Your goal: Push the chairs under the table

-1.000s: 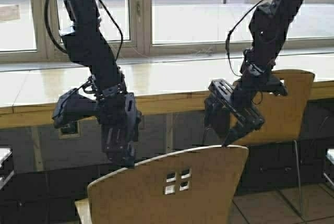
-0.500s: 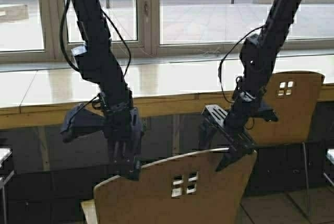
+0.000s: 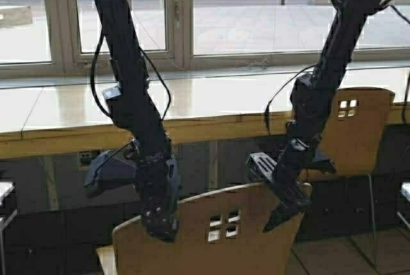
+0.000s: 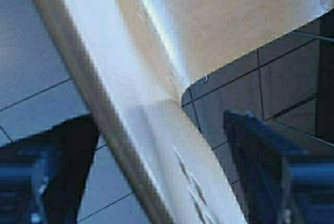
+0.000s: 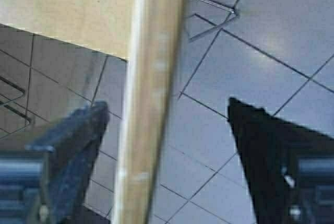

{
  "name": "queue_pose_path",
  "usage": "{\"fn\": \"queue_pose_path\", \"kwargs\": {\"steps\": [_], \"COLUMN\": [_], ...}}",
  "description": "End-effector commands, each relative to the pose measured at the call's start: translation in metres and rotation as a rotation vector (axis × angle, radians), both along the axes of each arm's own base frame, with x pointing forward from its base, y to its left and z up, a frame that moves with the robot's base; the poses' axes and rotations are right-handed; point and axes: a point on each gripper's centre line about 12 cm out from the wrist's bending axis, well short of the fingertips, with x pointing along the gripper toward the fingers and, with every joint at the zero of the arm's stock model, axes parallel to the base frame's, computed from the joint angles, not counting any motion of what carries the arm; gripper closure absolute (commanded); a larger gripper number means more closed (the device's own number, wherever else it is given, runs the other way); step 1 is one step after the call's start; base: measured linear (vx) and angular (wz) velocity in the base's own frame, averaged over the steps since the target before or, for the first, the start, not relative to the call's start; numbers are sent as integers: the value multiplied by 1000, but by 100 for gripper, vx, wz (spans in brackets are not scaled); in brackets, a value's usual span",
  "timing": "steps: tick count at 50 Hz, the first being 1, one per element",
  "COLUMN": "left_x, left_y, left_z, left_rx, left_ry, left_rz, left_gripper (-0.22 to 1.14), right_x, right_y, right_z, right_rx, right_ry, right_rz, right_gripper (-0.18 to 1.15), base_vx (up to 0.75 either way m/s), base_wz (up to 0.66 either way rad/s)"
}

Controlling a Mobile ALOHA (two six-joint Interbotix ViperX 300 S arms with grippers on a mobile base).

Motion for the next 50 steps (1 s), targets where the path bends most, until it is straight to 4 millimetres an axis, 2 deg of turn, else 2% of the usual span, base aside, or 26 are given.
{"fn": "queue_pose_path", "kwargs": {"steps": [1,4,7,16,19,22,26,35,43,50], "left_x": [12,13,12,7,6,5,7,12,18,21], "left_y": [-8,-8,-8,1,6,9,14,24,36,33], "left_z": [6,4,2,-4,-5,-5,-5,-9,-8,-4], "left_rx": [-24,-26,-27,-33,-31,-30,-28,-27,-24,-30], "left_ry": [-29,-24,-16,44,58,62,63,70,70,58], "left_rz": [8,8,6,16,24,31,45,76,101,96], "left_gripper": [-3,4,16,69,82,90,89,88,88,88], "right_x": [9,11,12,8,6,5,3,-1,-11,-12], "right_y": [4,4,4,5,4,4,3,3,3,3], "right_z": [2,3,4,3,2,1,2,-2,-17,-18], "right_rx": [4,3,2,-5,-5,-7,-6,-7,-17,-18], "right_ry": [-27,-32,-36,-30,-25,-21,-15,0,30,32], "right_rz": [7,12,22,63,64,65,69,80,89,92], "right_gripper": [2,11,26,89,101,98,91,92,92,92], "base_vx": [-1,-1,-2,-1,-1,0,0,3,9,12], "base_wz": [-4,-4,-4,-1,2,1,1,7,7,8]}}
